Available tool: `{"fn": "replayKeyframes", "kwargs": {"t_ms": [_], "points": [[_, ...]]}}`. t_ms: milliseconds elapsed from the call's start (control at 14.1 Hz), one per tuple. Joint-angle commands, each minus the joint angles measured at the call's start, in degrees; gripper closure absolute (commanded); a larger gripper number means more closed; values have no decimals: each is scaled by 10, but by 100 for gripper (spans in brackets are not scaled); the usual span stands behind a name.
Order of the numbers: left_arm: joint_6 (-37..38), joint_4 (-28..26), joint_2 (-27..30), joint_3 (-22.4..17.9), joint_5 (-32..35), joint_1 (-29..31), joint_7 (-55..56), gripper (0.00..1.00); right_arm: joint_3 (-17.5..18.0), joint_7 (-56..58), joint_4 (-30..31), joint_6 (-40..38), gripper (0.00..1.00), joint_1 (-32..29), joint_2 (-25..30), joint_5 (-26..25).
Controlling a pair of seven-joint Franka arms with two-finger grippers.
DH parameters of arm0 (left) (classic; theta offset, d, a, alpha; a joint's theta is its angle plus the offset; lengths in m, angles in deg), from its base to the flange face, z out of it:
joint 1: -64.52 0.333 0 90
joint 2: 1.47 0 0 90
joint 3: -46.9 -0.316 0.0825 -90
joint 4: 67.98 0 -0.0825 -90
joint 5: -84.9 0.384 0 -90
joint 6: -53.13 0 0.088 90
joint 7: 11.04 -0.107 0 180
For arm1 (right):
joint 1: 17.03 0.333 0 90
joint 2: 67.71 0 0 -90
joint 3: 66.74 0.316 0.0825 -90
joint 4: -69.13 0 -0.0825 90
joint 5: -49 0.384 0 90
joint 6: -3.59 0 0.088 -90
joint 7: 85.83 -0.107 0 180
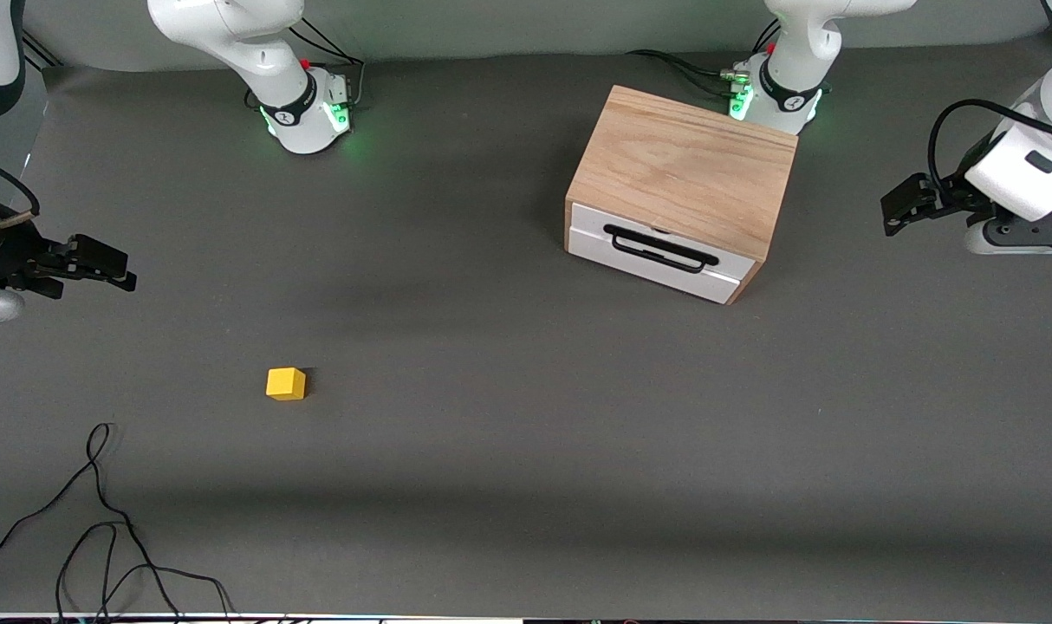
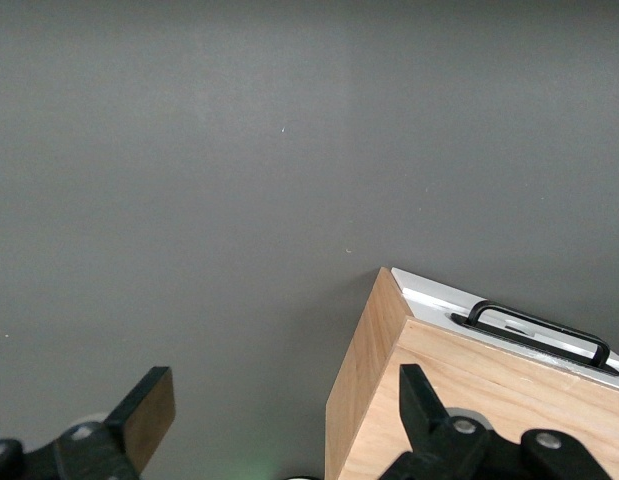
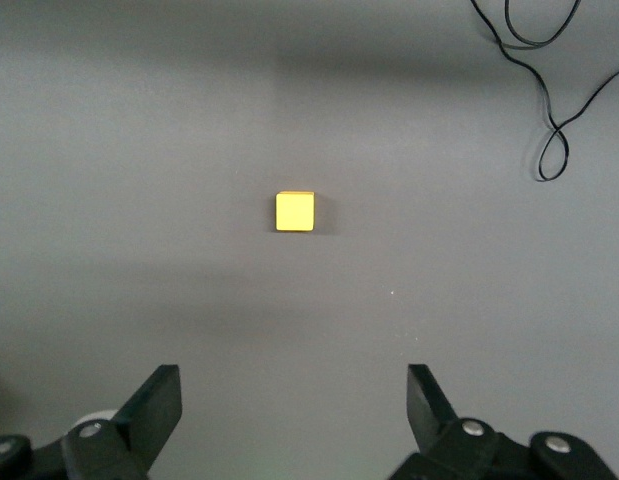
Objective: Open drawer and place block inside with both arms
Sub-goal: 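Move the right gripper toward the yellow cube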
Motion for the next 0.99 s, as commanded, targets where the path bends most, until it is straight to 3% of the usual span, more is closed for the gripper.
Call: {"fn": "replayKeyframes", "kwargs": {"t_ms": [0,919], "points": [[1,7,-2,-3,-6,-4,-8,0,-5,12,-12,-11,0,3,-4,0],[2,7,-3,-3,-6,-8,-7,0,-2,10,6,5,0,6,-31,-4]]}}
